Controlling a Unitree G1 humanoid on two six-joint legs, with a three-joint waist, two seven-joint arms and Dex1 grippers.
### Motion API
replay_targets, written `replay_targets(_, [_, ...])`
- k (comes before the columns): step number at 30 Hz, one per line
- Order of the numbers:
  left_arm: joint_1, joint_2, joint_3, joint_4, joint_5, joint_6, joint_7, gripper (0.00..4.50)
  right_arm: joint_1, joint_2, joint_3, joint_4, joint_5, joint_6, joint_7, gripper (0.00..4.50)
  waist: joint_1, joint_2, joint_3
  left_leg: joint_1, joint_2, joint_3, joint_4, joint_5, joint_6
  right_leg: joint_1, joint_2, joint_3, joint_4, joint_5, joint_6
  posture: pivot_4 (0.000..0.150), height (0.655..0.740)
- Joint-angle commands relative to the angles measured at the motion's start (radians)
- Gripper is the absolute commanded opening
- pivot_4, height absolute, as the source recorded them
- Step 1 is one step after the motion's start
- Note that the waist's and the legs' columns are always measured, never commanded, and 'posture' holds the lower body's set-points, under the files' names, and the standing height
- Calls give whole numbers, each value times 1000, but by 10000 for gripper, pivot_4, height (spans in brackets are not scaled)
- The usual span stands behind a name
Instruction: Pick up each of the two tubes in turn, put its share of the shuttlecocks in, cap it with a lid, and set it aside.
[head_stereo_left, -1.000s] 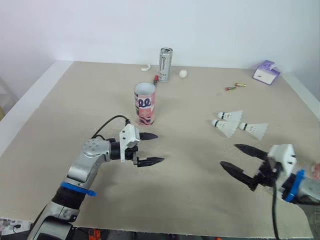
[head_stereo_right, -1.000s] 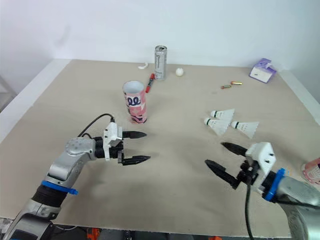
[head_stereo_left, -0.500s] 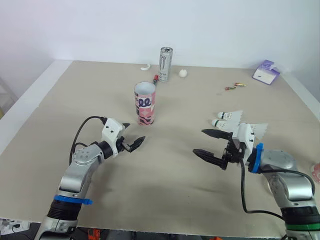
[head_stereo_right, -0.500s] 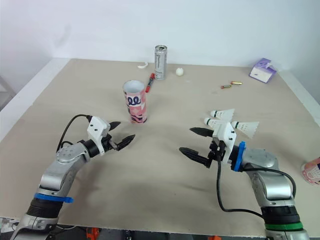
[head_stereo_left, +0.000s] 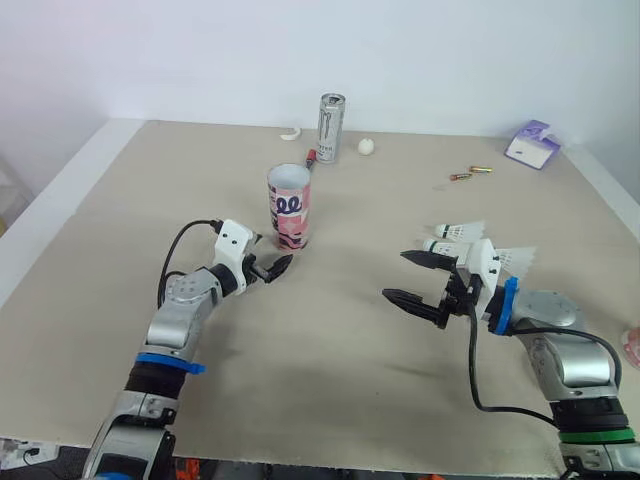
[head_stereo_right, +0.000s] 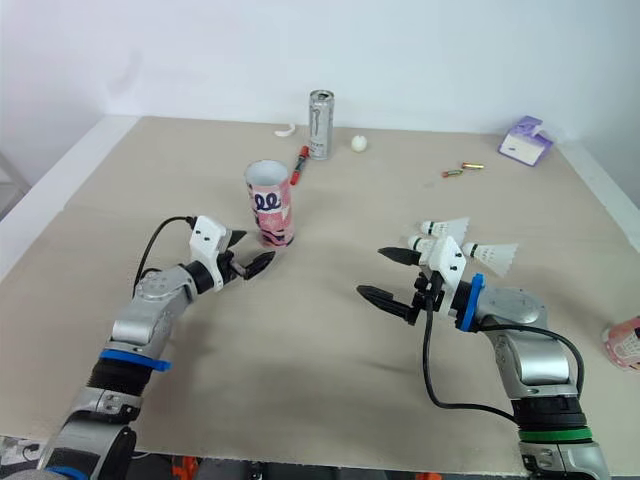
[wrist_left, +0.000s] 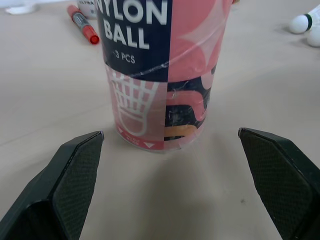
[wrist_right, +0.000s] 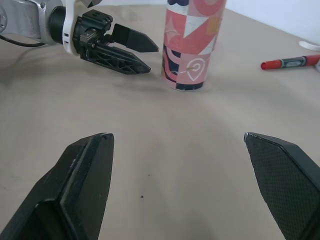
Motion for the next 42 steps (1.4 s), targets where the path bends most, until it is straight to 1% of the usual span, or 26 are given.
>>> replay_targets(1, [-47, -1, 1, 41, 9, -44, -22, 45000, -3, -1, -16, -20, -2, -21, -7, 44640, 0, 0, 0, 0, 0, 0, 0, 0, 0, 0, 0, 0, 0, 0, 0, 1500, 7400])
replay_targets(16, [-252, -45, -1, 407, 69, -213, -67, 45000, 7, -4, -22, -20, -16, -28, -26, 44640, 0, 0, 0, -1, -1, 0, 0, 0, 0, 0, 0, 0, 0, 0, 1, 1500, 7400])
replay_targets(21, [-339, -64, 3, 565, 94, -286, -72, 45000, 6, -4, -22, -24, -18, -26, -31, 44640, 0, 0, 0, -1, -1, 0, 0, 0, 0, 0, 0, 0, 0, 0, 1, 1500, 7400])
replay_targets(29, [-450, -102, 10, 768, 120, -384, -71, 45000, 13, -9, -24, -38, -18, -20, -39, 44640, 0, 0, 0, -2, -1, -1, 0, 0, 0, -1, 0, -1, 0, 0, 1, 1500, 7400])
replay_targets(36, [-497, -116, 27, 866, 131, -420, -66, 45000, 24, -14, -32, -53, -16, -13, -51, 44640, 0, -1, 0, -2, -1, -1, 0, 0, 0, -1, 0, -1, 0, 0, 1, 1500, 7400])
replay_targets(38, [-503, -116, 30, 878, 135, -429, -65, 40016, 28, -15, -35, -59, -14, -9, -54, 45000, 0, -1, 0, -2, -1, -2, 0, 0, 0, -1, 0, -1, 0, 0, 1, 1500, 7400])
replay_targets(39, [-506, -116, 33, 884, 136, -432, -64, 36361, 30, -15, -36, -61, -13, -8, -55, 45000, 0, -1, 0, -2, -1, -2, 0, 0, 0, -1, 0, -1, 0, 0, 1, 1500, 7400])
replay_targets(41, [-509, -115, 39, 894, 136, -438, -52, 30862, 34, -16, -39, -66, -12, -6, -57, 45000, 0, -1, 0, -2, -1, -2, 1, 0, 0, -1, 0, -1, 0, 0, 1, 1500, 7400])
replay_targets(42, [-510, -113, 42, 898, 137, -441, -44, 29894, 36, -17, -40, -68, -11, -4, -59, 45000, 0, -1, 0, -2, -1, -2, 1, 0, 0, -1, 0, -1, 0, 0, 2, 1500, 7400])
